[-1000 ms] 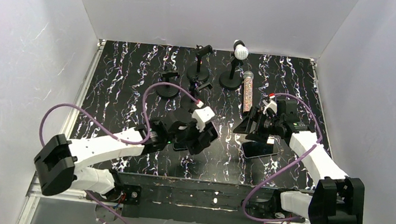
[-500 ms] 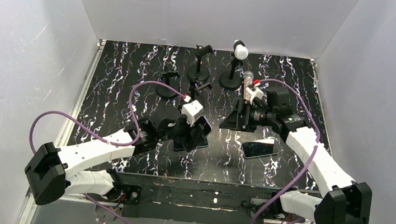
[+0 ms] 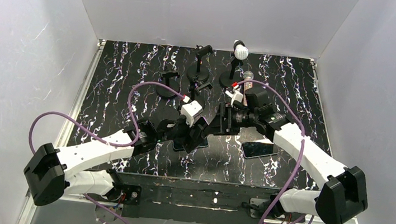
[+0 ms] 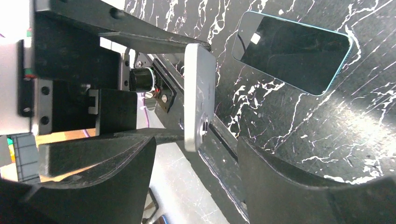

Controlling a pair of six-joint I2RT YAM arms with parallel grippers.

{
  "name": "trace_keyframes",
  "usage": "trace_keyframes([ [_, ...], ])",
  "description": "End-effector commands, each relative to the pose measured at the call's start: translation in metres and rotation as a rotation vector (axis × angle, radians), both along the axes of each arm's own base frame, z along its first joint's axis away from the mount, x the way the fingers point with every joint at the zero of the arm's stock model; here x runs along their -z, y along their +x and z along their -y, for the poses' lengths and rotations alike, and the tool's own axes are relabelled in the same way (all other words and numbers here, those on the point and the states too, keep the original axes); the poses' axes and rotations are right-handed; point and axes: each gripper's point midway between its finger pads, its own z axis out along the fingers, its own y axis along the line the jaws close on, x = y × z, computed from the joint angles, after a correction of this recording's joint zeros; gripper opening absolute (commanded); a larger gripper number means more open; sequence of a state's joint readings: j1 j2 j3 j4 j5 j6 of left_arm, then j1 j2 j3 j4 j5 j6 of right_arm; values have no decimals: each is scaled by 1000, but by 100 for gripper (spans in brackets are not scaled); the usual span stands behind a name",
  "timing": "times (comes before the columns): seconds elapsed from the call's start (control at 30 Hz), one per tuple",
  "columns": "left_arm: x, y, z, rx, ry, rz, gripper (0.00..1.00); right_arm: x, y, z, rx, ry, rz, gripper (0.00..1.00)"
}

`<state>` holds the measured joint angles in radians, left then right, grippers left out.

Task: Place the phone on the phone stand
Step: Pick up the phone at the center of the board.

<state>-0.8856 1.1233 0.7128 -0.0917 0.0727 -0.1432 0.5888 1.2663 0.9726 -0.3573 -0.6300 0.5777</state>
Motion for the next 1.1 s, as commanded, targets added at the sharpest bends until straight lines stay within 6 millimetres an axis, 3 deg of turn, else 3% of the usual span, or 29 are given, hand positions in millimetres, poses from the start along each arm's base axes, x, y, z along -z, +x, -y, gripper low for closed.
trace_keyframes([
  [0.0, -32, 2, 5, 6, -100, 59, 0, -19, 11, -18, 3, 40, 60, 69],
  [0.07, -32, 1, 5, 8, -104, 57, 0, -18, 12, -21, 1, 38, 64, 61],
  [0.33, -32, -1, 6, 13, -119, 51, 0, -22, 21, -29, 16, 56, 78, 48],
  [0.6, -32, 1, 4, -3, -114, 54, 1, -20, 22, -30, 11, 45, 75, 8],
  [0.67, -33, 1, 4, -6, -116, 53, 10, -19, 22, -28, 13, 35, 82, 1],
  [0.7, -33, 1, 3, -8, -118, 51, 20, -18, 23, -28, 15, 28, 83, 1],
  [0.8, -38, 2, 4, -18, -134, 49, 75, -16, 24, -25, 14, 10, 104, 1],
  [0.87, -44, 3, 4, -22, -156, 42, 93, -13, 25, -22, 18, -15, 116, 1],
  [0.9, -47, 5, 4, -26, -169, 34, 98, -11, 26, -20, 21, -29, 125, 1],
  [1.07, -71, 8, 0, -11, -270, -20, 98, -6, 28, -10, 13, -85, 178, 1],
])
